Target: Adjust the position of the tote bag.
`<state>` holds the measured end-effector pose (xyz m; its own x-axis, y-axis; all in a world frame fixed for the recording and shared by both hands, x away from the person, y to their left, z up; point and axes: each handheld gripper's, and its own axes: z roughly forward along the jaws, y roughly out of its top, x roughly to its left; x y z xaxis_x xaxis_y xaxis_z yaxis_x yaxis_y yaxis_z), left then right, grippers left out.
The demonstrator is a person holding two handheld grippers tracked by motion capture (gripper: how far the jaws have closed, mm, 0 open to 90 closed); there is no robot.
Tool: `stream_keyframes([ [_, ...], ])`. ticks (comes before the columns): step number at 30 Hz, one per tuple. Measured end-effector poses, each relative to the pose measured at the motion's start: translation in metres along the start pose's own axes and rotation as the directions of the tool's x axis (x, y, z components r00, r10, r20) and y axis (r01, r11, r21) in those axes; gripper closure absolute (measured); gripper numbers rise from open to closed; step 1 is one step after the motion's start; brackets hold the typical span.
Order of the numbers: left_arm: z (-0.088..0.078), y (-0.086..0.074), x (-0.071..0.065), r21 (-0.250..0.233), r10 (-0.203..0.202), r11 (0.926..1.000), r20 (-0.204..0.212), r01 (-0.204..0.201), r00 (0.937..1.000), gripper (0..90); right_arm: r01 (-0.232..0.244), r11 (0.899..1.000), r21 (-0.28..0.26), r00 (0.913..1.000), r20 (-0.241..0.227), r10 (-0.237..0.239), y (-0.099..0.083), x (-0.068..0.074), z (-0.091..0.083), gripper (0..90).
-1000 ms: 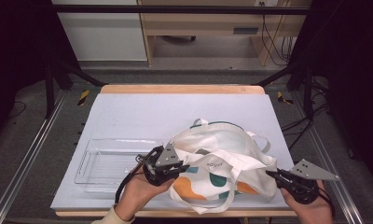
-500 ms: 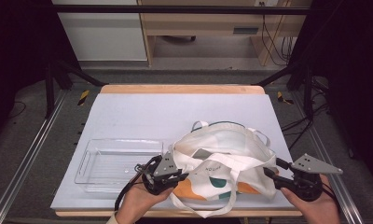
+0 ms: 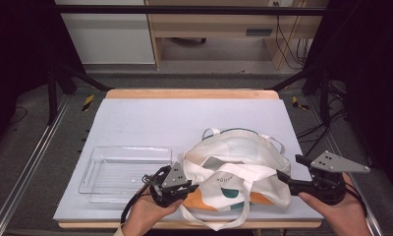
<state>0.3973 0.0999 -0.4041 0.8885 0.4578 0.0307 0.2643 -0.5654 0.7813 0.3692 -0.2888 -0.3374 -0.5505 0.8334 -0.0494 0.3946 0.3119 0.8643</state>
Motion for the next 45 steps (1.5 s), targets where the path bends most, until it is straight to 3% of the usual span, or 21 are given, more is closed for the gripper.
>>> stream_keyframes([
  [5, 0.002, -0.003, -0.002, 0.006, 0.003, 1.0000, 0.005, -0.003, 1.0000, 82.0, 0.020, 1.000, 0.000, 0.9997, -0.016, -0.020, 0.018, 0.004, 0.005, 21.6],
  [10, 0.003, -0.007, -0.004, 0.011, 0.005, 0.9999, 0.012, -0.005, 0.9999, 81.9, 0.017, 1.000, 0.019, 0.9996, -0.023, -0.016, 0.033, 0.003, 0.023, 19.7],
  [18, 0.003, -0.010, -0.007, 0.014, 0.005, 0.9999, 0.015, -0.006, 0.9999, 81.9, 0.002, 0.998, 0.057, 0.9998, 0.019, -0.003, 0.055, -0.002, 0.058, 27.5],
  [21, 0.003, -0.011, -0.008, 0.017, 0.009, 0.9998, 0.016, -0.010, 0.9998, 81.8, 0.001, 0.997, 0.073, 0.9993, 0.038, -0.004, 0.059, -0.005, 0.067, 30.3],
  [31, 0.004, -0.013, -0.010, 0.024, 0.017, 0.9995, 0.023, -0.018, 0.9996, 81.7, 0.040, 0.989, 0.141, 0.9984, 0.035, -0.045, 0.058, -0.016, 0.080, 41.9],
  [38, 0.005, -0.016, -0.011, 0.041, 0.029, 0.9987, 0.031, -0.030, 0.9991, 81.6, 0.024, 0.978, 0.209, 0.9994, 0.019, -0.028, 0.058, -0.035, 0.093, 50.6],
  [41, 0.005, -0.017, -0.011, 0.043, 0.028, 0.9987, 0.032, -0.030, 0.9991, 81.6, 0.021, 0.965, 0.260, 0.9995, 0.017, -0.026, 0.055, -0.038, 0.103, 53.9],
  [45, 0.003, -0.018, -0.012, 0.044, 0.027, 0.9986, 0.037, -0.029, 0.9990, 81.6, 0.023, 0.958, 0.286, 0.9993, 0.023, -0.030, 0.052, -0.039, 0.105, 66.8],
])
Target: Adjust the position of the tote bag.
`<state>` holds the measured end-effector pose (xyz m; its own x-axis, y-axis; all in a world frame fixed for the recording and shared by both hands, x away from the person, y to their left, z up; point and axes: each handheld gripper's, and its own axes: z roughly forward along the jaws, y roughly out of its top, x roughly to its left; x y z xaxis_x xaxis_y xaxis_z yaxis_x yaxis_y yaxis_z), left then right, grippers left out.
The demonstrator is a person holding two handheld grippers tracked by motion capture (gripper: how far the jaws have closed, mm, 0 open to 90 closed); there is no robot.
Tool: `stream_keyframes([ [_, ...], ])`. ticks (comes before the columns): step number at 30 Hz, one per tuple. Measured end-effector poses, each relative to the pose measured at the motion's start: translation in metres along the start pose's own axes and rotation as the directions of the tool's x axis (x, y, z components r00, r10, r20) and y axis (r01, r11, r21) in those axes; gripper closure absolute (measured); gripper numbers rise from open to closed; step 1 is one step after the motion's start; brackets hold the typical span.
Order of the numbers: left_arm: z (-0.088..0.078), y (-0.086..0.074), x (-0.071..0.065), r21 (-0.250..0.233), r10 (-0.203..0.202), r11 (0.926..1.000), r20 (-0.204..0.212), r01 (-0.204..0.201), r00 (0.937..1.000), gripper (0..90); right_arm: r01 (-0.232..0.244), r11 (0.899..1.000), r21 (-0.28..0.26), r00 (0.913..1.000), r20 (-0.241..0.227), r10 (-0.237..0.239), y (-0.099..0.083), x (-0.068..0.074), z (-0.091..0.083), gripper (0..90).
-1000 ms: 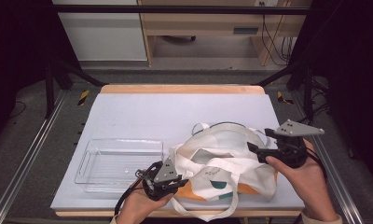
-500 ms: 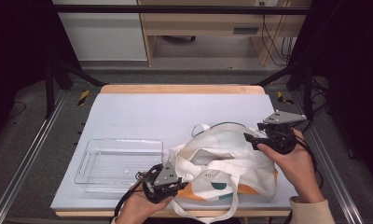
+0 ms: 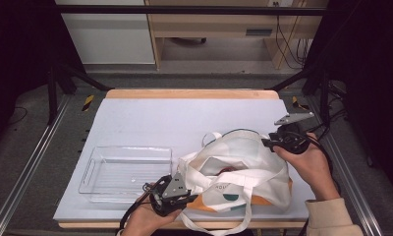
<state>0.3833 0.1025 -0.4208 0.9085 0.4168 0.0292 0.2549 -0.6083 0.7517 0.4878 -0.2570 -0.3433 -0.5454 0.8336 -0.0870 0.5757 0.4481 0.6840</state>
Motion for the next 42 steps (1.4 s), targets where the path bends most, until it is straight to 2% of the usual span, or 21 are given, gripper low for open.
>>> stream_keyframes([
  [5, -0.001, -0.002, -0.001, 0.001, 0.001, 1.0000, 0.000, -0.001, 1.0000, 81.6, 0.014, 1.000, 0.024, 0.9998, 0.017, -0.014, -0.005, 0.002, -0.003, 82.8],
  [8, -0.001, -0.003, -0.001, -0.008, -0.010, 0.9999, 0.004, 0.010, 0.9999, 81.6, 0.012, 1.000, 0.024, 0.9991, 0.042, -0.013, -0.007, 0.002, -0.006, 85.7],
  [11, -0.002, -0.006, 0.000, -0.008, -0.017, 0.9998, 0.007, 0.017, 0.9998, 81.7, -0.009, 1.000, -0.004, 0.9973, 0.073, 0.009, -0.010, -0.001, -0.013, 86.4],
  [14, -0.002, -0.006, 0.000, -0.005, -0.015, 0.9999, 0.004, 0.015, 0.9999, 81.2, -0.033, 0.998, -0.051, 0.9983, 0.047, 0.036, -0.015, 0.003, -0.020, 86.4],
  [17, -0.003, -0.004, 0.001, -0.012, -0.018, 0.9998, 0.002, 0.018, 0.9998, 79.6, -0.033, 0.995, -0.097, 0.9992, 0.021, 0.035, -0.020, 0.014, -0.026, 86.4],
  [19, -0.005, -0.003, 0.001, -0.029, -0.029, 0.9992, -0.003, 0.028, 0.9996, 76.0, -0.028, 0.994, -0.110, 0.9995, 0.014, 0.030, -0.021, 0.021, -0.029, 86.5],
  [20, -0.006, -0.002, 0.001, -0.039, -0.033, 0.9987, -0.005, 0.033, 0.9994, 71.4, -0.025, 0.992, -0.121, 0.9995, 0.015, 0.027, -0.022, 0.024, -0.029, 86.5],
  [23, -0.010, 0.002, 0.000, -0.057, -0.030, 0.9979, -0.015, 0.029, 0.9994, 64.3, -0.007, 0.993, -0.114, 0.9999, 0.009, 0.009, -0.022, 0.030, -0.030, 86.5],
  [26, -0.013, 0.006, -0.001, -0.071, -0.031, 0.9971, -0.033, 0.028, 0.9990, 52.9, -0.011, 0.993, -0.121, 0.9999, 0.009, 0.012, -0.021, 0.033, -0.034, 86.5],
  [30, -0.019, 0.011, -0.001, -0.091, -0.034, 0.9954, -0.040, 0.030, 0.9986, 45.6, -0.021, 0.990, -0.140, 0.9998, 0.003, 0.022, -0.024, 0.031, -0.041, 86.5],
  [36, -0.030, 0.020, -0.005, -0.137, -0.024, 0.9904, -0.034, 0.019, 0.9991, 43.6, -0.035, 0.986, -0.160, 0.9993, -0.015, 0.033, -0.029, 0.031, -0.046, 86.4],
  [42, -0.032, 0.047, -0.006, -0.183, -0.004, 0.9832, -0.031, -0.002, 0.9995, 43.5, -0.024, 0.987, -0.160, 0.9996, -0.018, 0.022, -0.029, 0.036, -0.049, 86.4],
])
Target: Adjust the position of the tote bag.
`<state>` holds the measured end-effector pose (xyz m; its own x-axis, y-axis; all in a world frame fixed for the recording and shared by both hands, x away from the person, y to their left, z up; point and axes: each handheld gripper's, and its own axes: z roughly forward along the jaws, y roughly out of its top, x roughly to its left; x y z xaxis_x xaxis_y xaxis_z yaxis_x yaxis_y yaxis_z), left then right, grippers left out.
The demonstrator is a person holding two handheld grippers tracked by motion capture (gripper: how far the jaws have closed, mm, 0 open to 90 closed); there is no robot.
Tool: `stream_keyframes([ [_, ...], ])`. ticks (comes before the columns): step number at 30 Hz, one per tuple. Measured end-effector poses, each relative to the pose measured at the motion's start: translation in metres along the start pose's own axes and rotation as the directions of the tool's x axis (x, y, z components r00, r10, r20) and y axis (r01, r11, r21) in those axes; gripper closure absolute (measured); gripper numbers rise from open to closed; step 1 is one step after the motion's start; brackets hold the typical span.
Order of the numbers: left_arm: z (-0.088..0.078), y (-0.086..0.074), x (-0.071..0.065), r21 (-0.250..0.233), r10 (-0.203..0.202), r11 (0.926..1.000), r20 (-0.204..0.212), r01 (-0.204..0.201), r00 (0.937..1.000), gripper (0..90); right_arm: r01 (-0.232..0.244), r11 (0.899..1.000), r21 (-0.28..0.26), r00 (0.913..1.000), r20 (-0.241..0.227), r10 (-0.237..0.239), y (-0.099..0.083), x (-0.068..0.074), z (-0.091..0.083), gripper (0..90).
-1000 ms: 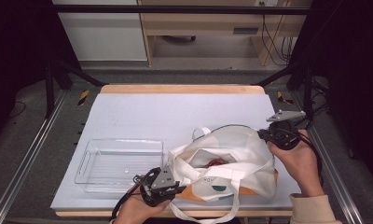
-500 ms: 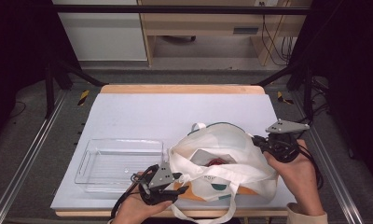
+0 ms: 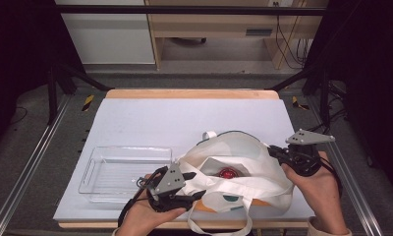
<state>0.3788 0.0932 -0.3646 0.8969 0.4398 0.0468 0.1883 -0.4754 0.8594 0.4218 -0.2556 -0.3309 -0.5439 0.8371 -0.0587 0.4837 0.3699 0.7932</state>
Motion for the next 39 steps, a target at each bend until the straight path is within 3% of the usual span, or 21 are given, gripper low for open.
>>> stream_keyframes([
  [5, 0.024, 0.023, 0.004, 0.012, 0.024, 0.9996, 0.009, -0.024, 0.9997, 43.7, 0.008, 1.000, 0.004, 1.0000, -0.005, -0.008, 0.001, 0.004, 0.000, 86.4],
  [7, 0.034, 0.029, 0.006, 0.011, 0.012, 0.9999, 0.019, -0.012, 0.9997, 43.8, 0.007, 1.000, 0.005, 0.9999, -0.008, -0.007, 0.001, 0.004, 0.000, 86.4],
  [13, 0.058, 0.035, 0.005, 0.033, 0.003, 0.9994, 0.052, -0.005, 0.9986, 43.8, 0.011, 1.000, 0.005, 0.9998, -0.019, -0.011, 0.000, 0.004, -0.001, 86.4],
  [23, 0.065, 0.021, -0.014, 0.088, 0.036, 0.9951, 0.115, -0.046, 0.9927, 42.3, 0.022, 1.000, 0.009, 0.9994, -0.027, -0.022, 0.001, 0.008, -0.005, 86.4],
  [27, 0.073, 0.013, -0.019, 0.087, 0.013, 0.9959, 0.130, -0.025, 0.9914, 41.6, 0.021, 1.000, 0.006, 0.9994, -0.027, -0.021, 0.001, 0.010, -0.008, 86.4],
  [31, 0.081, 0.007, -0.023, 0.109, 0.013, 0.9937, 0.141, -0.028, 0.9899, 40.8, 0.023, 1.000, 0.002, 0.9992, -0.034, -0.023, 0.000, 0.009, -0.010, 86.4],
  [33, 0.084, 0.006, -0.024, 0.127, 0.032, 0.9906, 0.143, -0.051, 0.9893, 39.9, 0.023, 1.000, 0.002, 0.9991, -0.037, -0.023, -0.001, 0.010, -0.010, 86.4],
  [39, 0.073, 0.017, -0.024, 0.080, 0.033, 0.9958, 0.134, -0.044, 0.9904, 39.8, 0.017, 1.000, -0.001, 0.9989, -0.043, -0.017, -0.001, 0.009, -0.011, 86.4],
])
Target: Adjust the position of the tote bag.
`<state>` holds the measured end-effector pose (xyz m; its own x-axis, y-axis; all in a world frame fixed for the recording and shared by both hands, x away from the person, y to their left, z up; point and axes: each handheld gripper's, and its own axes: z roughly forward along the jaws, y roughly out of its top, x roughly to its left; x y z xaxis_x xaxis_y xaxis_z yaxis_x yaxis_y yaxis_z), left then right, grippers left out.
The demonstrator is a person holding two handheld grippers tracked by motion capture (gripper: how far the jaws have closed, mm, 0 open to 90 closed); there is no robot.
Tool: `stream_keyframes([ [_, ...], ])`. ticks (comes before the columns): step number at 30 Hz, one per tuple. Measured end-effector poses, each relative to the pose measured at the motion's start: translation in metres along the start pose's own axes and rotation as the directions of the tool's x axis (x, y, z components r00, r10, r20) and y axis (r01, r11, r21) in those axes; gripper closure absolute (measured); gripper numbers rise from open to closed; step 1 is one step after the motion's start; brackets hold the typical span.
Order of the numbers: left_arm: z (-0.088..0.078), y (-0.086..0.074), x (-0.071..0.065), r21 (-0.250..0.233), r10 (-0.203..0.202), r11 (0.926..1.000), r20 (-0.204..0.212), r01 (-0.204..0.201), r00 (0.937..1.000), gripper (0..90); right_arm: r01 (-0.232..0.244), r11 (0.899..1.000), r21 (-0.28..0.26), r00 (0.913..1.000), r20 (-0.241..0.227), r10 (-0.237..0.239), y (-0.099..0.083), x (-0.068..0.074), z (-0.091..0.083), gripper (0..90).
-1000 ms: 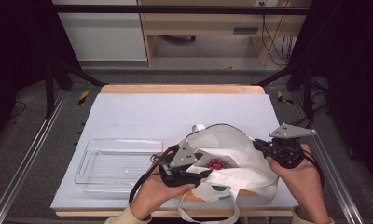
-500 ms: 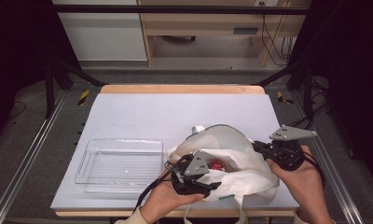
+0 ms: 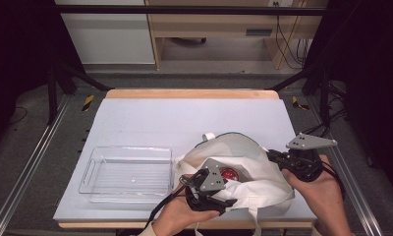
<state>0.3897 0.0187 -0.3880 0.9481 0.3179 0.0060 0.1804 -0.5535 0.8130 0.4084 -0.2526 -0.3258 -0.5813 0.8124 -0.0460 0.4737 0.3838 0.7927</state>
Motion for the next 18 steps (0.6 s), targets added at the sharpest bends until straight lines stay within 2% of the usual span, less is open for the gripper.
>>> stream_keyframes([
  [4, -0.004, 0.013, 0.006, -0.023, 0.000, 0.9997, -0.016, 0.000, 0.9999, 40.2, -0.002, 1.000, -0.002, 1.0000, -0.002, 0.002, 0.000, -0.001, 0.000, 86.3],
  [8, 0.011, 0.026, 0.013, -0.015, -0.013, 0.9998, 0.037, 0.013, 0.9992, 40.0, -0.008, 1.000, 0.002, 1.0000, -0.005, 0.008, 0.000, 0.000, 0.001, 86.4],
  [13, 0.036, 0.036, 0.016, 0.029, 0.006, 0.9995, 0.071, -0.008, 0.9974, 39.9, 0.000, 1.000, 0.003, 1.0000, -0.009, 0.000, 0.000, 0.000, 0.002, 86.4],
  [14, 0.042, 0.037, 0.016, 0.050, 0.019, 0.9985, 0.081, -0.023, 0.9965, 40.1, -0.003, 1.000, 0.001, 1.0000, -0.009, 0.003, 0.000, 0.000, 0.002, 86.3],
  [18, 0.054, 0.037, 0.014, 0.095, 0.030, 0.9947, 0.102, -0.039, 0.9944, 44.3, -0.005, 1.000, -0.004, 0.9999, -0.013, 0.005, -0.001, -0.002, 0.001, 86.4],
])
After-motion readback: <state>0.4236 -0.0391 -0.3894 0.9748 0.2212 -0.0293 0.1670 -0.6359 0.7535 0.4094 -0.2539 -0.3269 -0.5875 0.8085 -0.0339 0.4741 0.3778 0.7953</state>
